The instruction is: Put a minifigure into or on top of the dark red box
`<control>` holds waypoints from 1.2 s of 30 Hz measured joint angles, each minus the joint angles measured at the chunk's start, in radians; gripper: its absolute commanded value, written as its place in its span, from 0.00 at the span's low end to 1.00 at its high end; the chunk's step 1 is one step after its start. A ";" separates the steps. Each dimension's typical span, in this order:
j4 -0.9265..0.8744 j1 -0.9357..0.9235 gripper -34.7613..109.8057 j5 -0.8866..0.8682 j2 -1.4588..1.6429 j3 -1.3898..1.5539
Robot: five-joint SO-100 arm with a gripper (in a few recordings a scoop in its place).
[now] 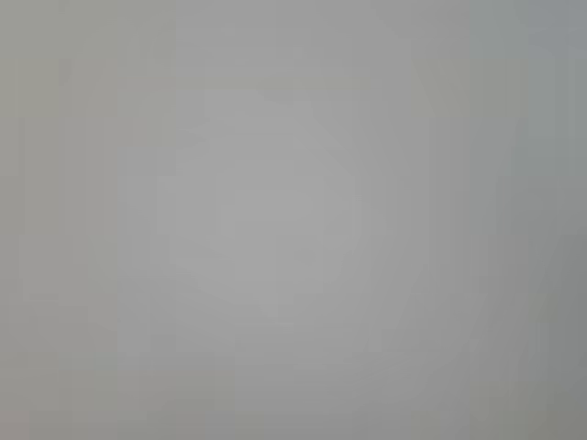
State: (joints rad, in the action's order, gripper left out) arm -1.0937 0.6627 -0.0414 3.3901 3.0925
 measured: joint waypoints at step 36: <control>-0.106 0.008 0.24 0.037 0.003 0.000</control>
State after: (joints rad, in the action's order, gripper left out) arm -1.1996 0.6703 -0.0046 3.3932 3.0925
